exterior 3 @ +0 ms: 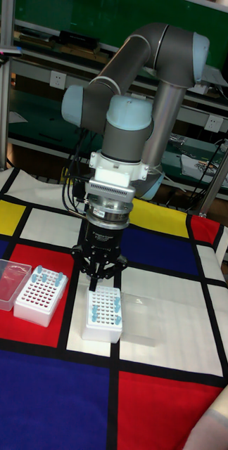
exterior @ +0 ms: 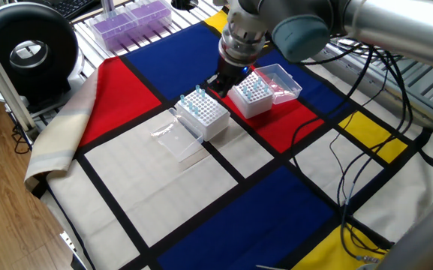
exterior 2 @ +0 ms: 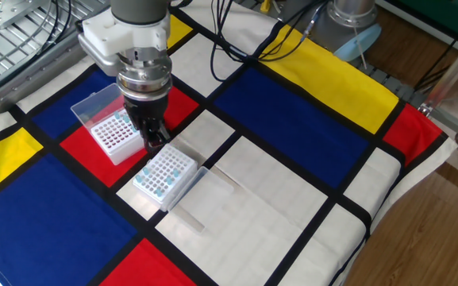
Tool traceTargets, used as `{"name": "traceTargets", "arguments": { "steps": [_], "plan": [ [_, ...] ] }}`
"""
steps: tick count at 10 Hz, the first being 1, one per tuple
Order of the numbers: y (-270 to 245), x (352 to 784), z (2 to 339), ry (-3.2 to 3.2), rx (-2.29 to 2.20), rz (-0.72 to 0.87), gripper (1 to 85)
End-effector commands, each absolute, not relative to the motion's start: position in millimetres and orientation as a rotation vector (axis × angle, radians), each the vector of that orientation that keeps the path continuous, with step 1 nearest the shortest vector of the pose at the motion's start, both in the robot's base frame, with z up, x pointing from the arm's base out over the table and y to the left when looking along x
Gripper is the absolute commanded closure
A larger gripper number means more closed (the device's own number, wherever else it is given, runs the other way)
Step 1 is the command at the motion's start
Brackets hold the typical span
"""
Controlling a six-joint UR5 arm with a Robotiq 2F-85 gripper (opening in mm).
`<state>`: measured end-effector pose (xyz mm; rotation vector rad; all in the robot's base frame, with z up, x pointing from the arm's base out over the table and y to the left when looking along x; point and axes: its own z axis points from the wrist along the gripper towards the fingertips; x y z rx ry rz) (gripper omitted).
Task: Transfer all medium pipette tips from one holder to another
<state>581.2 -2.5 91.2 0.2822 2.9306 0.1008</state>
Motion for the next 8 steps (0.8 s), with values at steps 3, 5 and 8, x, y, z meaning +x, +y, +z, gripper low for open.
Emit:
{"name": "traceTargets", "arguments": {
  "steps": [3,5,8],
  "plan": [
    [24,587,97,2.939,0.304,0.12,61.3],
    [33,591,95,2.934,0.313,0.124,60.7],
    [39,592,97,2.932,0.315,0.122,59.3]
  ]
}}
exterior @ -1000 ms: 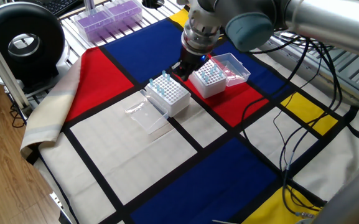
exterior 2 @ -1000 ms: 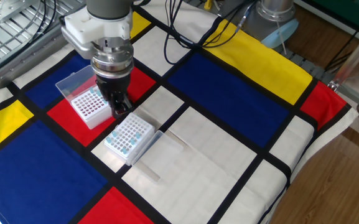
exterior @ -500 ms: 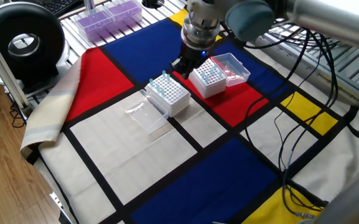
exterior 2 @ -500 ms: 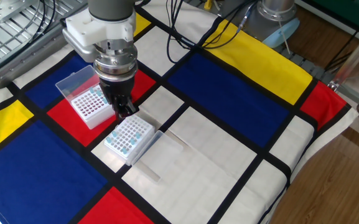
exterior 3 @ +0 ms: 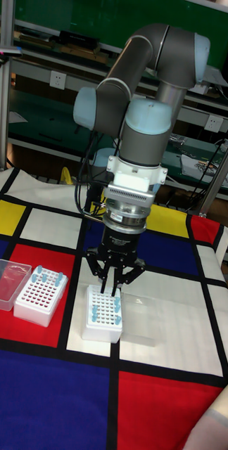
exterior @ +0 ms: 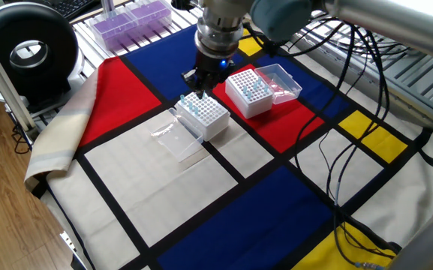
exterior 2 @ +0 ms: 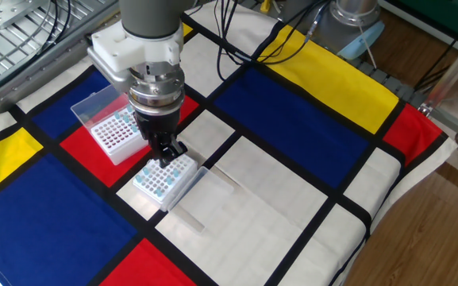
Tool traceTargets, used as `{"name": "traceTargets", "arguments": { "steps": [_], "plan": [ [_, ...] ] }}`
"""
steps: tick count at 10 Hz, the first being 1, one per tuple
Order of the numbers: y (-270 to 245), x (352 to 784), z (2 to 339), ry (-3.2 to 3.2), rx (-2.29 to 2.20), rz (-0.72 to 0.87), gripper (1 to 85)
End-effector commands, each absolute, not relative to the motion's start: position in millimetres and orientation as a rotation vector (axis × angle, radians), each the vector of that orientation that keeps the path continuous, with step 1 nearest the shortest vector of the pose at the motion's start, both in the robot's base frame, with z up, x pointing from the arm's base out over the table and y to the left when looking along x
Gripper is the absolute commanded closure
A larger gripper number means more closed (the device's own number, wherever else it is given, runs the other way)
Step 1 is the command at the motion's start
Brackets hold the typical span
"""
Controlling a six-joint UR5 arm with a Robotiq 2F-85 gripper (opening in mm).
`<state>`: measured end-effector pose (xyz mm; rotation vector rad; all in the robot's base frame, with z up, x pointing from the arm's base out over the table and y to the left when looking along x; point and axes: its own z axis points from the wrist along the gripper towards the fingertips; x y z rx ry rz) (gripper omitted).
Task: Transfer all medium pipette tips from one holder to another
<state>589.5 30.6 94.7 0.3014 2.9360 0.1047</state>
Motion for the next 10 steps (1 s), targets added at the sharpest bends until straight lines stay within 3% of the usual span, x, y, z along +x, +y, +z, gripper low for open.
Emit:
{"name": "traceTargets", "arguments": {
  "steps": [1,10],
  "plan": [
    [41,592,96,2.93,0.321,0.123,59.3],
    [55,592,83,2.888,0.352,0.118,58.0]
  ]
}}
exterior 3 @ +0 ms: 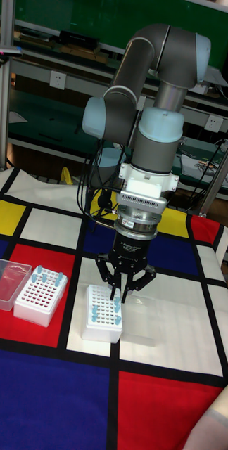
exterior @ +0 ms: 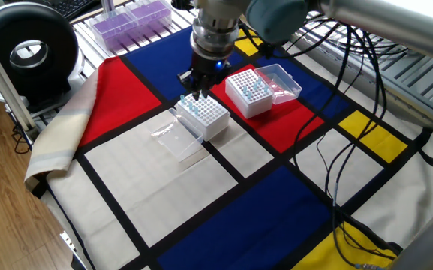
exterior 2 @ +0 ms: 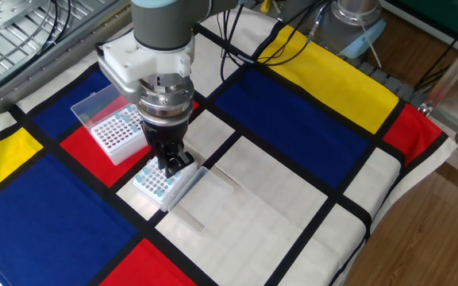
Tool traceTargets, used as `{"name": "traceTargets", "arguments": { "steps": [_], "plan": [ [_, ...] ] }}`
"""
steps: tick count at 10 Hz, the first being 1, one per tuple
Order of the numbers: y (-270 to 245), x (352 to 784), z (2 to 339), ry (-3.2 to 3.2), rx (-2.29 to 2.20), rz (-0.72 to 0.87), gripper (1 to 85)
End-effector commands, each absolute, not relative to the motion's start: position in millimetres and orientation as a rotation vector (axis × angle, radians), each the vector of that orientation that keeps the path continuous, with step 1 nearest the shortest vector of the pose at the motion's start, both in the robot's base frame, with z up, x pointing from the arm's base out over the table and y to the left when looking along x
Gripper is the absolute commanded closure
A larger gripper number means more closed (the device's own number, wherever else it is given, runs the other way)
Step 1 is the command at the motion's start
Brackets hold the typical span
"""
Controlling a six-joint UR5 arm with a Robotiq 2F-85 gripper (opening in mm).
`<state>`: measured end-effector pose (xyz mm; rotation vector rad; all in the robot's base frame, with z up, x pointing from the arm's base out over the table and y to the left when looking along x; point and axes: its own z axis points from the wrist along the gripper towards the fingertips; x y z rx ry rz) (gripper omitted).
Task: Transfer all medium pipette tips from one holder to another
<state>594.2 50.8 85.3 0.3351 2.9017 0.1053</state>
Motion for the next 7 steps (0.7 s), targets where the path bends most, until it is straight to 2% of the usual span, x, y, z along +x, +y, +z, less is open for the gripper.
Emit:
{"name": "traceTargets", "arguments": {
  "steps": [1,3,7],
  "plan": [
    [56.5,590.0,81.1,2.889,0.344,0.117,58.0],
    [58.8,584.7,77.1,2.893,0.322,0.119,54.0],
    [57.9,580.7,71.2,2.889,0.298,0.121,53.7]
  ]
}}
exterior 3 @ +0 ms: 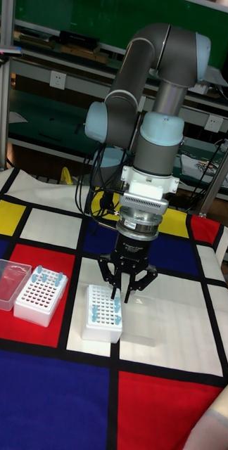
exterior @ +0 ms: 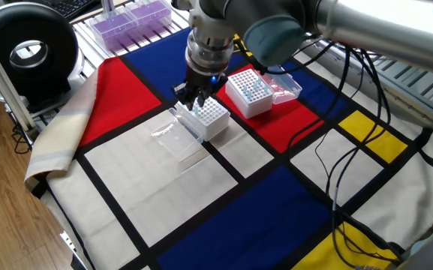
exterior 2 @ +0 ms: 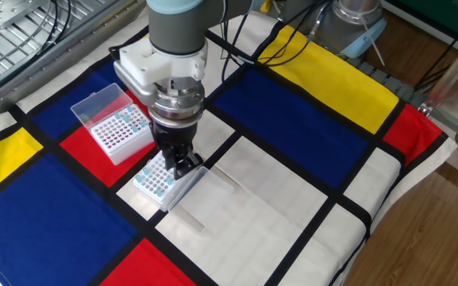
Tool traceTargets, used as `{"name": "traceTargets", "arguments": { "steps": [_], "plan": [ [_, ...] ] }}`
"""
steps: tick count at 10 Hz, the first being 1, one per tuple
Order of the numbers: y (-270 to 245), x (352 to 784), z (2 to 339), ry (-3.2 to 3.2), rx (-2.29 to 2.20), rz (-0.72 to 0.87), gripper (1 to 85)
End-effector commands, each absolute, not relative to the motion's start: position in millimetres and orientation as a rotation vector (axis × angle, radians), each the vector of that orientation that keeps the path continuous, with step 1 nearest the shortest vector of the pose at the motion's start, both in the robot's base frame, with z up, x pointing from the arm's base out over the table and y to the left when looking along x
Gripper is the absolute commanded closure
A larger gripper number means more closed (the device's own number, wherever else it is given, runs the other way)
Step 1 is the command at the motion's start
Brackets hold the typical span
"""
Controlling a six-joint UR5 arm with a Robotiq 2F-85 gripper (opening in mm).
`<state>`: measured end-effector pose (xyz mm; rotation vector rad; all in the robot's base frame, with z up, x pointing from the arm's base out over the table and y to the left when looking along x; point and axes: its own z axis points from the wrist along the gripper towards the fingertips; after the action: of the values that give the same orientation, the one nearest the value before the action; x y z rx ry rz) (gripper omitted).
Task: Transfer all medium pipette tips from one holder to another
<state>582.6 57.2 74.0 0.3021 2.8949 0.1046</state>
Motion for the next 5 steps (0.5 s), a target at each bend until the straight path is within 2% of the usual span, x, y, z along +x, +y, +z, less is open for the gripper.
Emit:
{"name": "traceTargets", "arguments": {
  "steps": [1,5],
  "plan": [
    [56.4,580.2,69.7,2.887,0.295,0.121,53.7],
    [55.3,581.6,64.5,2.872,0.299,0.125,55.0]
  ]
}}
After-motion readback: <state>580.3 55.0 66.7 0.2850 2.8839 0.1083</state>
